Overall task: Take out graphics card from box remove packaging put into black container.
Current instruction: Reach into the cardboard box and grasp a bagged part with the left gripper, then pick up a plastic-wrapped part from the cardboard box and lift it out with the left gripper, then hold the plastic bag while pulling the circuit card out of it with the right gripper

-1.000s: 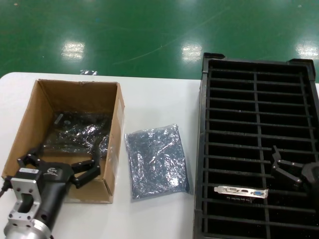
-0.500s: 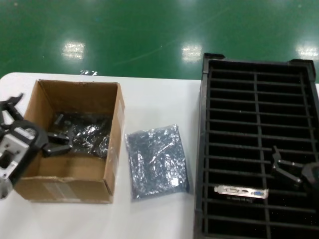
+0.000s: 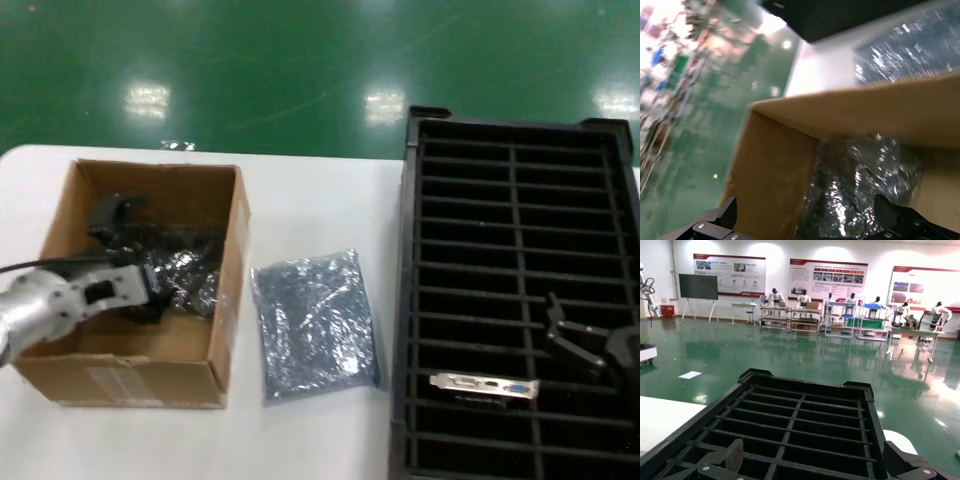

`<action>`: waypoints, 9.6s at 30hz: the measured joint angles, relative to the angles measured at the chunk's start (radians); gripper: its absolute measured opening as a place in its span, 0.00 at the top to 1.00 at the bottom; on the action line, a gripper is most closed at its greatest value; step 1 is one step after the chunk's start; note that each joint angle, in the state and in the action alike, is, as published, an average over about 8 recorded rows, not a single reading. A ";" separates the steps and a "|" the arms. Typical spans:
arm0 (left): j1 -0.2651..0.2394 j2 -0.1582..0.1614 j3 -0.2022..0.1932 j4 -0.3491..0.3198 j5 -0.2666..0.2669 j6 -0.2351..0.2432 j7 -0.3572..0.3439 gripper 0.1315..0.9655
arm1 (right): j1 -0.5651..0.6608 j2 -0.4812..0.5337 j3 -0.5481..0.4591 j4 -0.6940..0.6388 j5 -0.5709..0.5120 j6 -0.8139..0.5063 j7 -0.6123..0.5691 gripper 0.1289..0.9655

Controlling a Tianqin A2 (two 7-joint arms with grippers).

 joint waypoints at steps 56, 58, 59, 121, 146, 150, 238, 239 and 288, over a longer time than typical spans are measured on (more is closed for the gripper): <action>-0.330 0.245 -0.200 0.747 -0.216 -0.020 1.116 0.03 | 0.000 0.000 0.000 0.000 0.000 0.000 0.000 0.00; -0.332 0.245 -0.204 0.752 -0.218 -0.020 1.124 0.05 | 0.000 0.000 0.000 0.000 0.000 0.000 0.000 0.00; -0.332 0.244 -0.205 0.752 -0.218 -0.020 1.127 0.06 | 0.000 0.000 0.000 0.000 0.000 0.000 0.000 0.00; -0.030 0.055 -0.115 0.100 -0.071 -0.138 0.641 0.99 | 0.000 0.000 0.000 0.000 0.000 0.000 0.000 0.00; 0.526 -0.032 -0.375 -0.856 0.205 -0.213 0.037 0.99 | 0.000 0.000 0.000 0.000 0.000 0.000 0.000 0.00; 0.578 0.008 -0.379 -0.917 0.248 -0.194 -0.020 0.99 | 0.000 0.000 0.000 0.000 0.000 0.000 0.000 0.00; 0.657 0.179 -0.253 -0.942 0.377 -0.173 -0.095 0.99 | 0.096 0.196 -0.179 0.114 0.171 -0.662 -0.071 0.80; 0.657 0.179 -0.253 -0.942 0.377 -0.173 -0.095 0.99 | 0.100 0.194 -0.181 0.110 0.171 -0.665 -0.074 0.82; 0.657 0.179 -0.253 -0.942 0.377 -0.173 -0.095 0.99 | 0.432 -0.023 -0.255 -0.334 0.117 -0.700 -0.157 0.88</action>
